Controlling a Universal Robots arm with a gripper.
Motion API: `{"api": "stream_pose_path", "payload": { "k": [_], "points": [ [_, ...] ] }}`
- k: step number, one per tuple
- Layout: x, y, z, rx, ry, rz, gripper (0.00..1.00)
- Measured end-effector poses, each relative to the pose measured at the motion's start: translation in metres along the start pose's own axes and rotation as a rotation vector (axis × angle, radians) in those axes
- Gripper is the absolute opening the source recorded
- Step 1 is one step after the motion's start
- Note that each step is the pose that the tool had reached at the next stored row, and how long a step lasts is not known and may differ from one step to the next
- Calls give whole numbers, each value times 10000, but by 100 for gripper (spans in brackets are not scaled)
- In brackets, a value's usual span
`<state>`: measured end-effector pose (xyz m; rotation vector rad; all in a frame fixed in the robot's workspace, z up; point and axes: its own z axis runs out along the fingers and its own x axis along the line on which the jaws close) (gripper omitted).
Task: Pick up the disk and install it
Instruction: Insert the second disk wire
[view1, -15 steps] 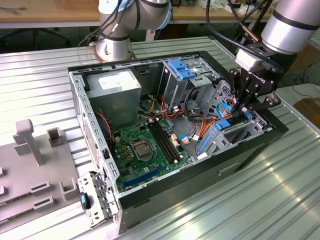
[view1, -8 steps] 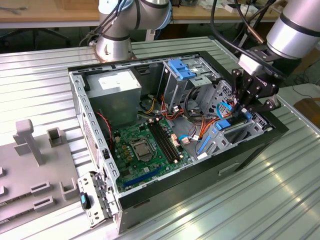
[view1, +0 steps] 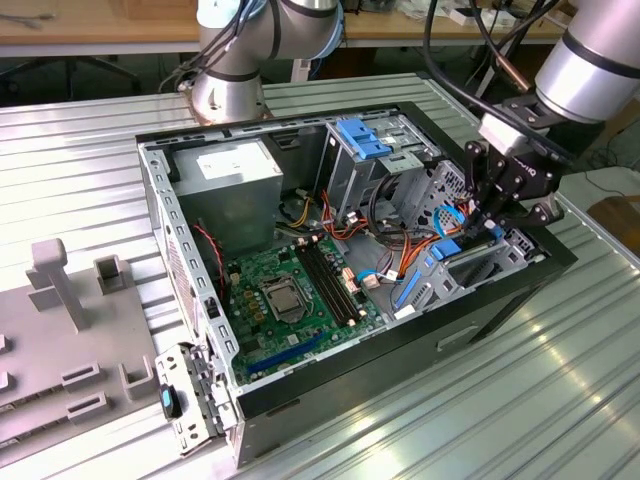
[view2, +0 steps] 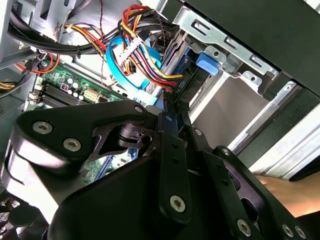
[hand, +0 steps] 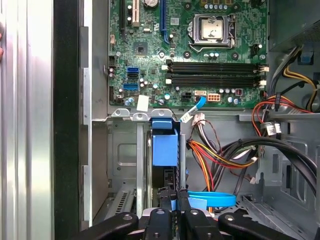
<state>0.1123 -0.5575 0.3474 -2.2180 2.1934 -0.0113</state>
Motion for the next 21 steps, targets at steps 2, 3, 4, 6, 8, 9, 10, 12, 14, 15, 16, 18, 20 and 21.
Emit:
{"api": "stream_pose_path", "payload": {
  "k": [2, 3, 4, 6, 8, 9, 10, 12, 14, 15, 16, 18, 20, 21],
  "points": [
    [1, -2, 4, -1, -5, 0, 17],
    [1, -3, 6, -2, -10, 0, 17],
    [1, -3, 8, -2, -11, 0, 17],
    [1, -2, 16, -2, -17, 1, 17],
    [3, -2, 21, -2, -21, 1, 17],
    [4, -2, 26, -3, -22, 1, 17],
    [6, -2, 31, -3, -26, 1, 17],
    [8, -2, 35, -1, -44, 1, 17],
    [9, -2, 34, -1, -58, 1, 17],
    [11, -2, 34, -1, -81, 2, 17],
    [11, -2, 34, -1, -94, 3, 17],
    [13, -2, 34, -1, -147, 4, 17],
    [14, -2, 36, 0, -178, 4, 17],
    [14, -2, 38, 0, -179, 4, 17]
  ]
}}
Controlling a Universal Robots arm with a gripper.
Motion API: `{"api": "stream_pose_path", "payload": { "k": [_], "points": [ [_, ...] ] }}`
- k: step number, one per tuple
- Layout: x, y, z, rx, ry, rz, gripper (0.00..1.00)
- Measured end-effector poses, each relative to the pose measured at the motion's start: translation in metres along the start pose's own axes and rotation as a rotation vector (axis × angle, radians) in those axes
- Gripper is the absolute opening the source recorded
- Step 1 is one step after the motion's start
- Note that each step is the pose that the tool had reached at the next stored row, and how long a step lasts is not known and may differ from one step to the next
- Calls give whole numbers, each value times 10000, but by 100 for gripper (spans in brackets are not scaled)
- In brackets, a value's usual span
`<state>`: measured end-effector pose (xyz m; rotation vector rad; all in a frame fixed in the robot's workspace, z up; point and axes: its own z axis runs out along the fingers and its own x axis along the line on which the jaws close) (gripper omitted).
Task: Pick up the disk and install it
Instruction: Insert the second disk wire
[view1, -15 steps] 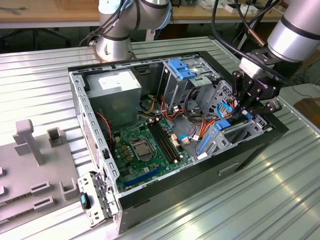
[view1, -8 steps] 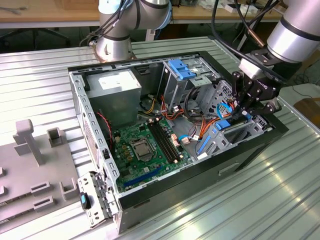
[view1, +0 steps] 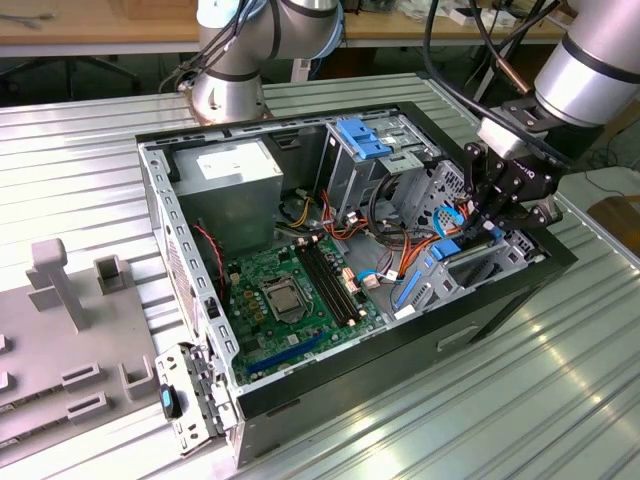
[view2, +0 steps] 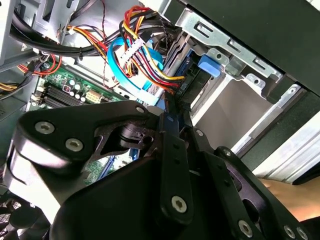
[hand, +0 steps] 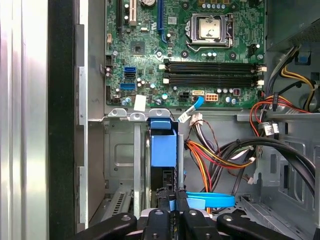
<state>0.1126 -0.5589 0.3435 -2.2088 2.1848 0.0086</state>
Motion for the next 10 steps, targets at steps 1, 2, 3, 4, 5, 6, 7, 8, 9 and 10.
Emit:
{"api": "stream_pose_path", "payload": {
  "k": [1, 2, 3, 4, 5, 6, 7, 8, 9, 10],
  "points": [
    [1, 0, 2, 0, -1, 0, 17],
    [1, 0, 3, 0, -2, 0, 17],
    [1, 0, 4, 0, -5, 0, 17],
    [1, 0, 3, 0, -13, 0, 17],
    [1, 0, -2, 0, -28, 0, 17],
    [0, -1, -20, 2, -60, 0, 17],
    [0, -1, -48, 1, -59, 0, 17],
    [0, -2, -68, 1, -74, 1, 17],
    [-1, -2, -68, 1, -85, 1, 17],
    [-1, -2, -68, 1, -90, 1, 17]
  ]
}}
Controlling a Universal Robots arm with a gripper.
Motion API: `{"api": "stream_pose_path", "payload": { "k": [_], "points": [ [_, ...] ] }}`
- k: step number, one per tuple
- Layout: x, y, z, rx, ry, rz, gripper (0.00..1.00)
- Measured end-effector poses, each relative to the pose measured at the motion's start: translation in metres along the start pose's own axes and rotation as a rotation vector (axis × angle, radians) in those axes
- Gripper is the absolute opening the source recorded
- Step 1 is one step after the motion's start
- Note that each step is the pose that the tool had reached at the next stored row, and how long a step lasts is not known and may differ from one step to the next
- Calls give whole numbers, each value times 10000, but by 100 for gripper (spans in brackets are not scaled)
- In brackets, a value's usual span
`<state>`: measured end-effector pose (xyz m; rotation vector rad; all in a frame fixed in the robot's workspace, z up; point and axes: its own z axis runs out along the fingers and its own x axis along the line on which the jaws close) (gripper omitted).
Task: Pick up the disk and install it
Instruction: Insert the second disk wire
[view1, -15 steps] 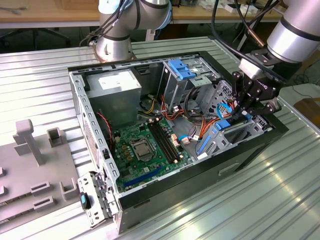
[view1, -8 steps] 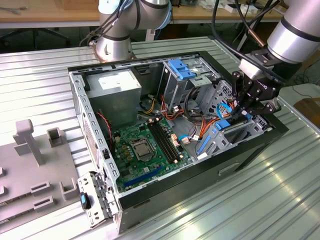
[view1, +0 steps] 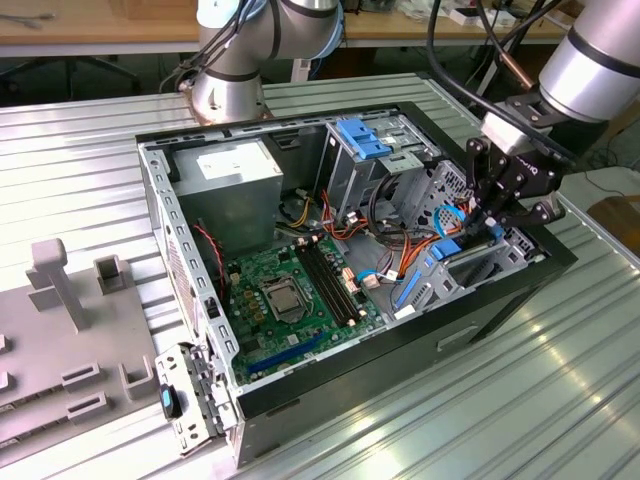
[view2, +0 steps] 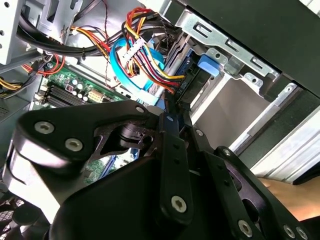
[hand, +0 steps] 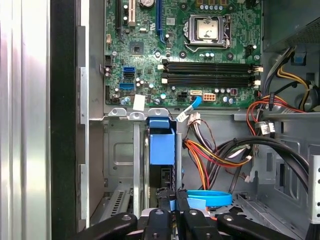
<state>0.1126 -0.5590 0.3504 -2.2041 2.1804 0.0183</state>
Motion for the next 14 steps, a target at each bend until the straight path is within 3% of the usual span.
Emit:
{"api": "stream_pose_path", "payload": {
  "k": [2, 7, 8, 9, 14],
  "points": [
    [-1, 0, -2, 0, -39, 1, 17],
    [0, 0, -2, 1, -50, 1, 17],
    [1, 0, -1, 1, -91, 2, 17],
    [1, 0, -1, 2, -180, 5, 17],
    [7, 0, -1, 3, -259, 5, 17]
  ]
}}
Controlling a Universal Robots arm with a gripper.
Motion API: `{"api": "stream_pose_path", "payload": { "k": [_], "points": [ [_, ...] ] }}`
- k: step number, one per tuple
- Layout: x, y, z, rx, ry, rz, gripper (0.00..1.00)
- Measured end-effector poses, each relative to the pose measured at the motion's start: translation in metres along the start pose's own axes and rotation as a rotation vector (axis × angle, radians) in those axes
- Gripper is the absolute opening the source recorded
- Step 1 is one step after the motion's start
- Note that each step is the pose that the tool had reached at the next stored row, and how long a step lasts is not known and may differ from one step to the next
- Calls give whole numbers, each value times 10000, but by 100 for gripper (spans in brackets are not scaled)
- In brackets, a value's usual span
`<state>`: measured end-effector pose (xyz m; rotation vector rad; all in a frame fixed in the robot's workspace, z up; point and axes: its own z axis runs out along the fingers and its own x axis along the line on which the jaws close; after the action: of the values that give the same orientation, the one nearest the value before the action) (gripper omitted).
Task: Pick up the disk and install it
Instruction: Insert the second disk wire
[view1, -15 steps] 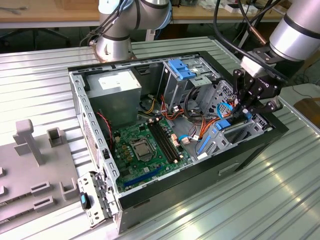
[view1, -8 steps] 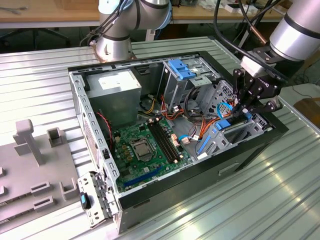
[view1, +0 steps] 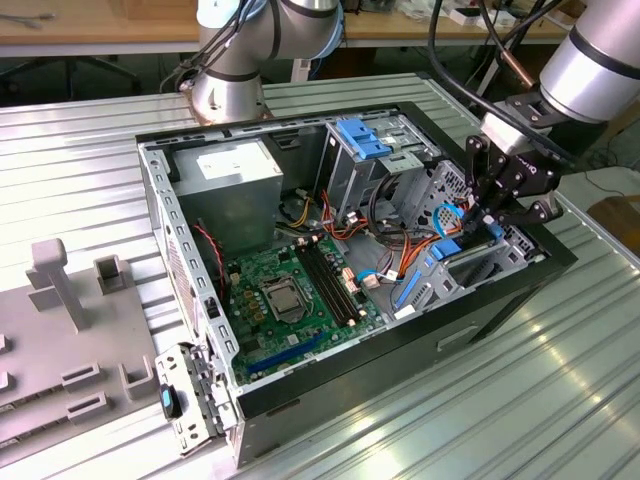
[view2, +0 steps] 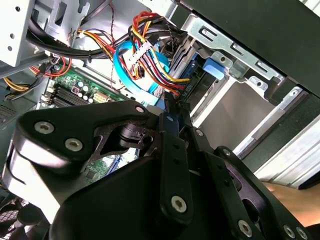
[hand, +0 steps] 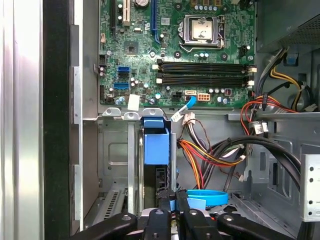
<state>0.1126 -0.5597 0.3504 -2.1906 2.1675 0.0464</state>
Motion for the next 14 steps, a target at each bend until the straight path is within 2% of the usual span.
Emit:
{"api": "stream_pose_path", "payload": {
  "k": [5, 9, 14],
  "points": [
    [19, 0, -3, 1, -19, 0, 17],
    [31, 0, -3, -4, -120, 3, 17],
    [47, 0, -1, -5, -126, 3, 17]
  ]
}}
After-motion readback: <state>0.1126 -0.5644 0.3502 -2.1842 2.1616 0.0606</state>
